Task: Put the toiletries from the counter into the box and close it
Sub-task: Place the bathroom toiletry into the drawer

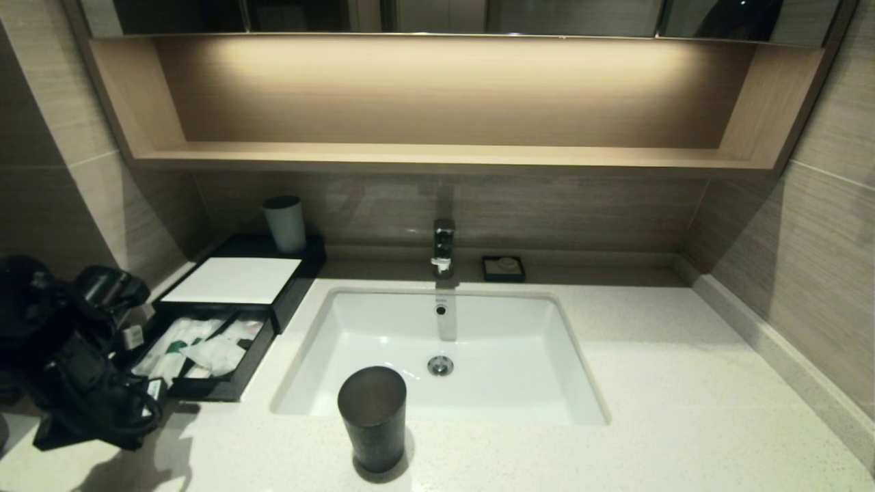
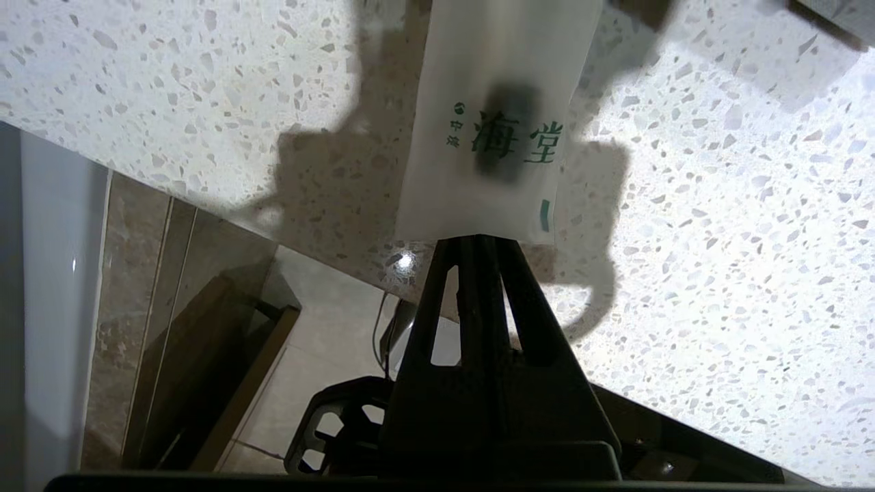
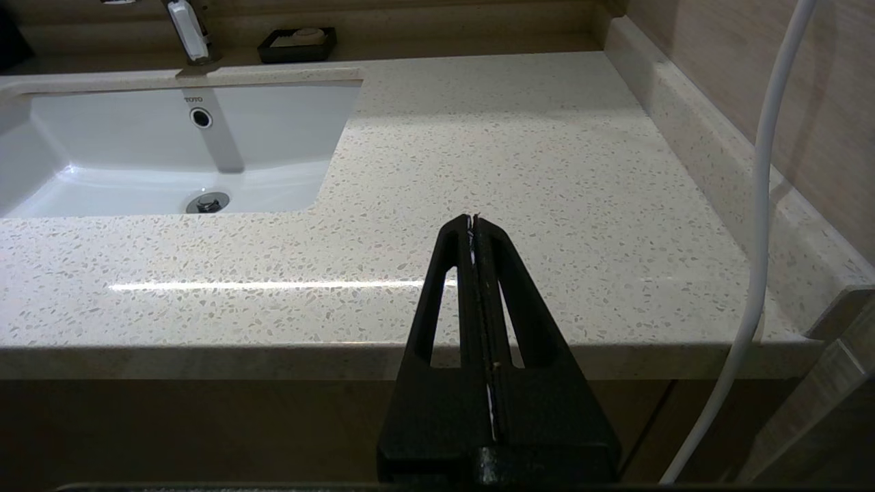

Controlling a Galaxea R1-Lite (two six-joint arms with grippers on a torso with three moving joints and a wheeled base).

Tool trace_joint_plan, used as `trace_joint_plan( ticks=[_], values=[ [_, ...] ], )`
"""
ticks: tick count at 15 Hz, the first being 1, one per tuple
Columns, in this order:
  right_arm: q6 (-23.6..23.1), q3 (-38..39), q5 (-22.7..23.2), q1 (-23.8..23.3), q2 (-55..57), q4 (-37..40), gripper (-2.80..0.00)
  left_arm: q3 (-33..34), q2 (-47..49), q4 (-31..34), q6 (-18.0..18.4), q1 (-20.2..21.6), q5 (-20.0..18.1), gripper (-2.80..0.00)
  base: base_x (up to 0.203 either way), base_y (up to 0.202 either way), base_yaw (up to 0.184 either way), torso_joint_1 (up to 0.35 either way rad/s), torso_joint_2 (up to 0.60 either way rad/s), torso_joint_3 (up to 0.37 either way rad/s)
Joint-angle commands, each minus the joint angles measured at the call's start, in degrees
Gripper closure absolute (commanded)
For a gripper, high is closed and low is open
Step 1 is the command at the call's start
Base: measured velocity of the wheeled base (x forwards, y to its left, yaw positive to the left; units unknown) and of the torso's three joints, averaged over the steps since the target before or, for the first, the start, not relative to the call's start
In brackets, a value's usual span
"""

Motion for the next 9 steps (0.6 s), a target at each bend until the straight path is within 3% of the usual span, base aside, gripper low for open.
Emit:
trace_joint_plan(
  ticks=[1,9],
  values=[
    [0.0,-0.1,0.0,0.0,0.1,0.0,0.0,-0.8,0.8,0.1,-0.1,0.0,0.4,0.0,0.0,0.0,0.0,0.0,0.0,0.0],
    [0.0,0.0,0.0,0.0,0.1,0.0,0.0,-3.0,2.2,-2.1,0.0,0.6,1.8,0.0,0.0,0.0,0.0,0.0,0.0,0.0]
  ],
)
